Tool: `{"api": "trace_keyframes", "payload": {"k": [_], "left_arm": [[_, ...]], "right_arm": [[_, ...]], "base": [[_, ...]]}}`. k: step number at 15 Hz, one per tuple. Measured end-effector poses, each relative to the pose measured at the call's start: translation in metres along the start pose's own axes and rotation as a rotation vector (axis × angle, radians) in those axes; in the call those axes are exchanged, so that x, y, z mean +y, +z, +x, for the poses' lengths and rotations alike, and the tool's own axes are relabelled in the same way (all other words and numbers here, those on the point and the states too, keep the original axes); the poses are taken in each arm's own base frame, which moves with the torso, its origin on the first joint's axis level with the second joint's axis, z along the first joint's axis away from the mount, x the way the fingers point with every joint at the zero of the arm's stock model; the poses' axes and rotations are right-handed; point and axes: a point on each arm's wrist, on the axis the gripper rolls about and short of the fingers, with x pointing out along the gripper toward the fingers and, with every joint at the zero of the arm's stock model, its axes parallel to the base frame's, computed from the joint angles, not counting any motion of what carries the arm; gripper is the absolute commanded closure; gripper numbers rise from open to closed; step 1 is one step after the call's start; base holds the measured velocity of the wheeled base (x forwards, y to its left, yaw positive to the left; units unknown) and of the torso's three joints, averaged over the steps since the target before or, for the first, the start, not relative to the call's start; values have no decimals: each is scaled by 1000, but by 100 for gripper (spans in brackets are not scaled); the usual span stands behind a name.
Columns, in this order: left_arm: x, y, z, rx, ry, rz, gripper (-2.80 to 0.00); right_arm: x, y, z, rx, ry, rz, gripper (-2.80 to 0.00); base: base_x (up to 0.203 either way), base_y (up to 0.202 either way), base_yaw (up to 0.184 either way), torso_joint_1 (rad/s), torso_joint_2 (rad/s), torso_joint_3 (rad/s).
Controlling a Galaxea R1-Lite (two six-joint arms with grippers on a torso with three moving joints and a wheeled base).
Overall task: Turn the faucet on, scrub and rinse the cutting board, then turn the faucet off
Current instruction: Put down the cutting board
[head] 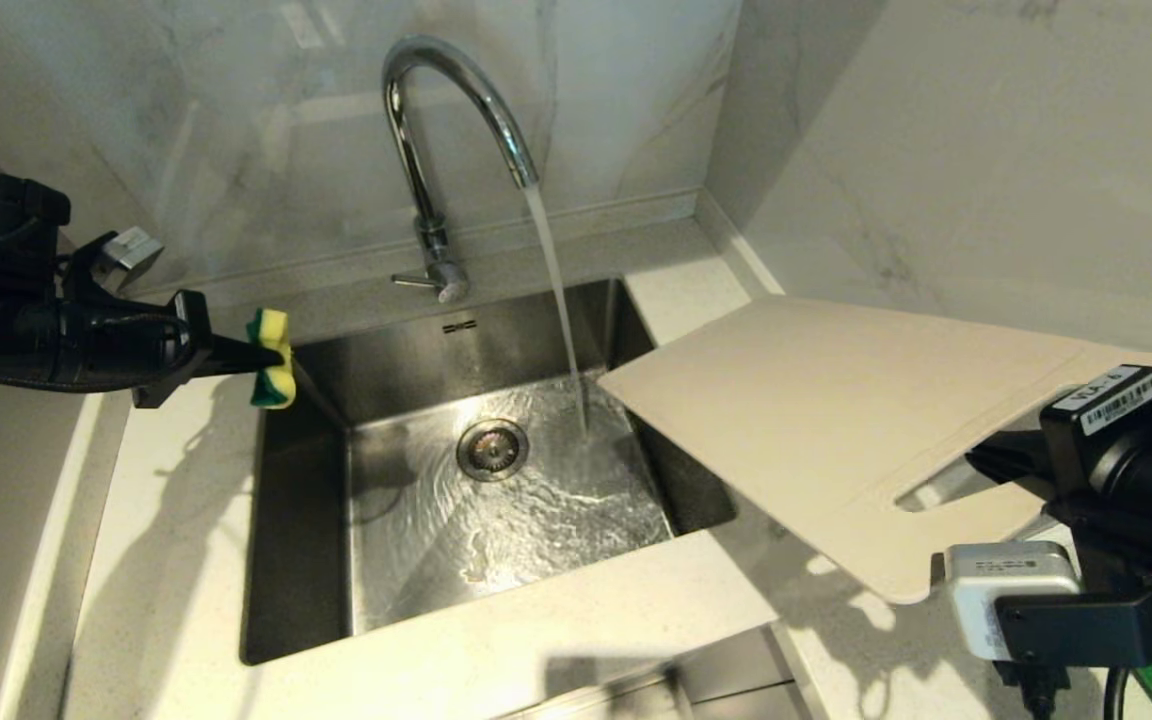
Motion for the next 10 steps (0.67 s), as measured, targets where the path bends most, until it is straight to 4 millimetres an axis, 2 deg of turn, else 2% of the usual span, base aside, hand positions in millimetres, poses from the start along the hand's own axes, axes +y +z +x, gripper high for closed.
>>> {"api": "trace_keyframes", "payload": {"k": [4,10], "left_arm": [[-2,1,1,-3,2,5,0],[-7,2,3,-3,5,13,0]], "right_arm": [[-7,-1,8,23,8,9,0],[-3,4,21,18,66,40,0]], "base": [[0,0,0,0,0,0],[0,0,0,0,0,0]]}}
